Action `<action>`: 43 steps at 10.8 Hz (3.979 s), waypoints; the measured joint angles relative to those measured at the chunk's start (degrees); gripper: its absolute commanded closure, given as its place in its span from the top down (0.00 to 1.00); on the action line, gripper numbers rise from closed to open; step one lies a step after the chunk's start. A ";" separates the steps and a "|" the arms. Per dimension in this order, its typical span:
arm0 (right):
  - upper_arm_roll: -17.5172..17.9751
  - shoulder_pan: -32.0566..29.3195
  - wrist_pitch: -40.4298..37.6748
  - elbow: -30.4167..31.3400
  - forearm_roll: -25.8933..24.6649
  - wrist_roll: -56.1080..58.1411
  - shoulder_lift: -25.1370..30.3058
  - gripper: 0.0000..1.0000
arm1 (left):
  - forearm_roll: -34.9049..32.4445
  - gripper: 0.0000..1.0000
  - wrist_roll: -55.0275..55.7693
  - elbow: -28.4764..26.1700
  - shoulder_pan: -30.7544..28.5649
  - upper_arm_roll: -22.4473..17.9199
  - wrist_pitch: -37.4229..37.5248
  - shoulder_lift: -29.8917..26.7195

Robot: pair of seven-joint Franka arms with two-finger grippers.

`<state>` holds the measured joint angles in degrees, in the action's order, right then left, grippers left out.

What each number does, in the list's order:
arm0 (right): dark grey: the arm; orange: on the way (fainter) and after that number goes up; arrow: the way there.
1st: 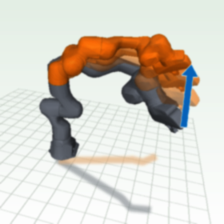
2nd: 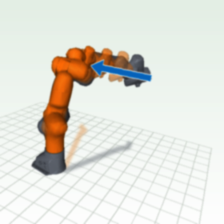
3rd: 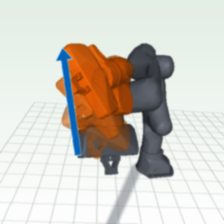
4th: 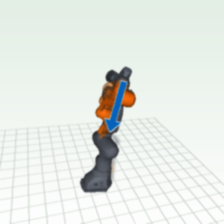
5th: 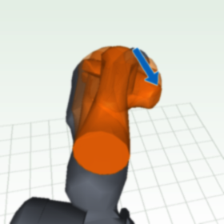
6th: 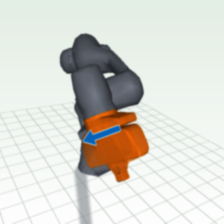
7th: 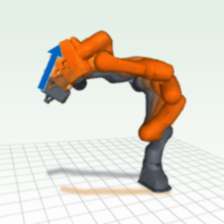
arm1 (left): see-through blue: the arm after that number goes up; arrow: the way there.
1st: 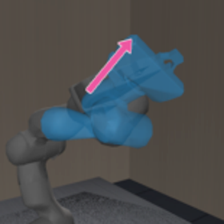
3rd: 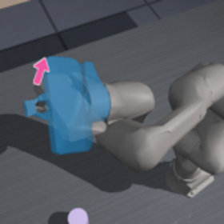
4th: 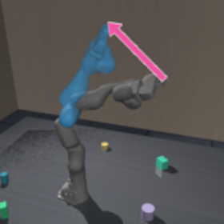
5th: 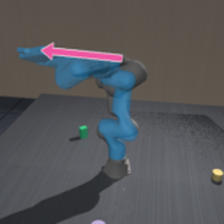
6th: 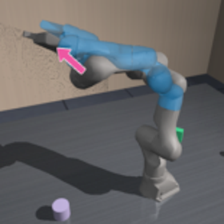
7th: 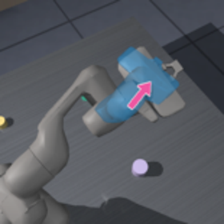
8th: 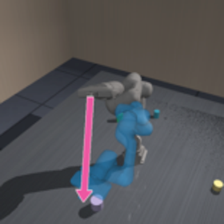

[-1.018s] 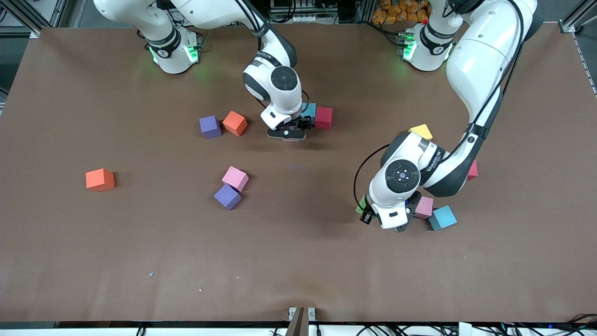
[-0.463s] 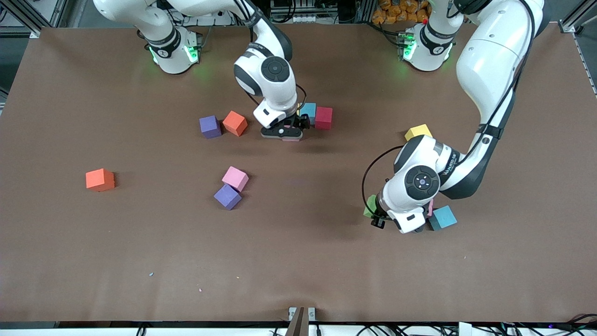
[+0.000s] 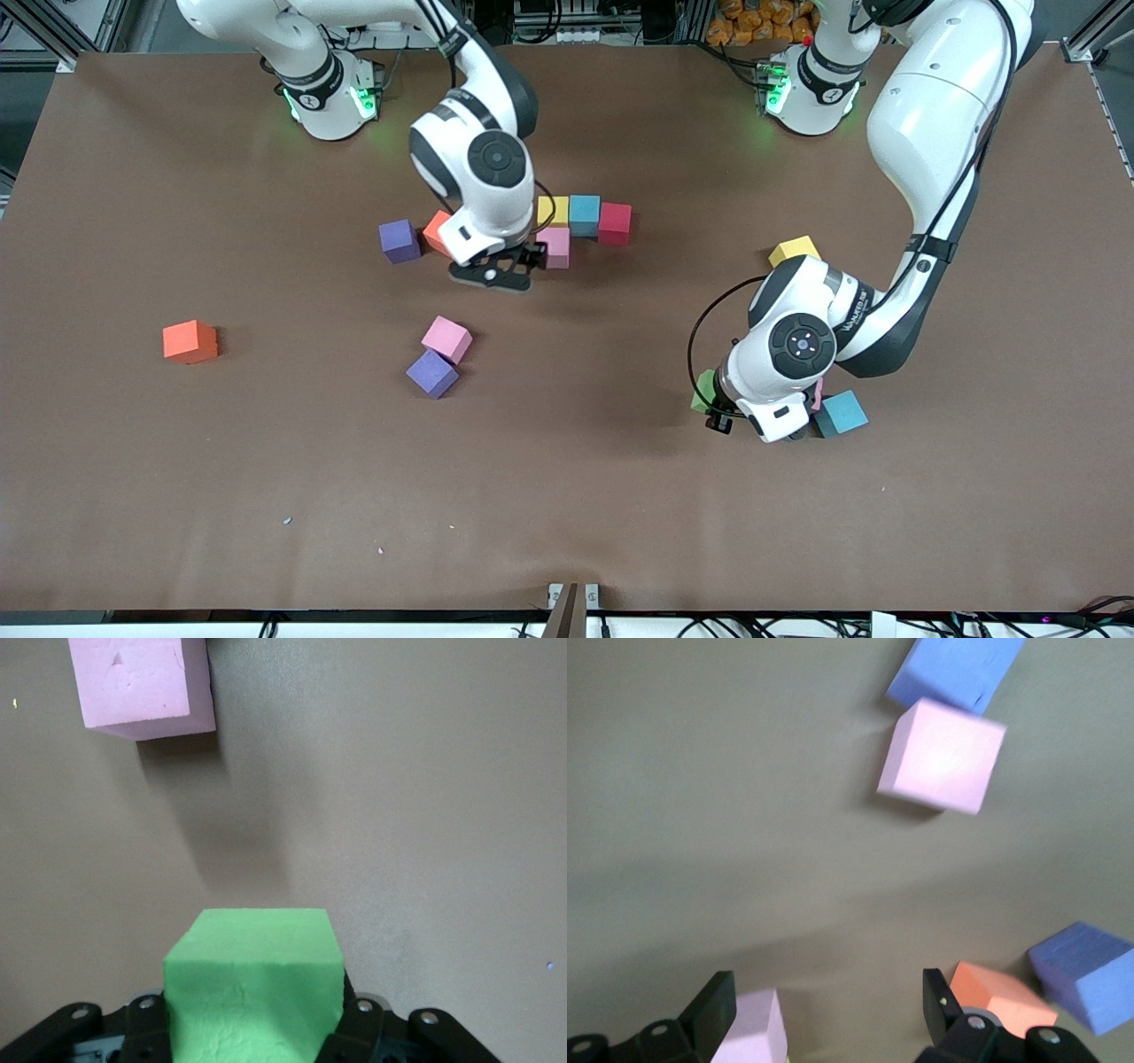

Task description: Arrange 11 blocks into digit 3

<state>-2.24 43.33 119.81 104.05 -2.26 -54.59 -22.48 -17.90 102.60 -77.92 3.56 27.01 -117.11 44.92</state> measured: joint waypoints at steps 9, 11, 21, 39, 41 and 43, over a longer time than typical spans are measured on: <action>-12.75 -1.66 15.20 0.37 1.02 -0.81 -6.34 1.00 | 0.00 0.10 0.00 -0.27 0.48 0.03 0.11 0.01; -12.84 -1.83 16.02 0.36 1.12 -0.86 -7.81 1.00 | 0.00 0.10 0.00 -0.29 0.50 0.03 0.11 0.00; -12.39 -0.89 17.55 4.34 4.89 -0.95 -8.58 1.00 | 0.00 0.10 0.00 -0.35 0.64 0.00 0.14 0.00; -5.46 1.05 9.23 -3.90 7.15 8.19 -7.18 0.00 | 0.00 0.10 0.00 -0.62 0.93 0.01 0.17 0.02; -4.82 1.92 10.10 -5.19 7.15 8.77 -7.93 0.00 | 0.00 0.10 0.00 -0.63 0.93 0.01 0.17 0.02; -4.18 2.78 10.12 -8.18 7.15 8.77 -9.90 0.00 | 0.00 0.10 0.00 -0.63 0.93 0.01 0.17 0.02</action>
<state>-6.42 46.11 129.93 95.87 4.89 -45.82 -32.37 -17.90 102.61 -78.55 4.49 27.02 -116.94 44.95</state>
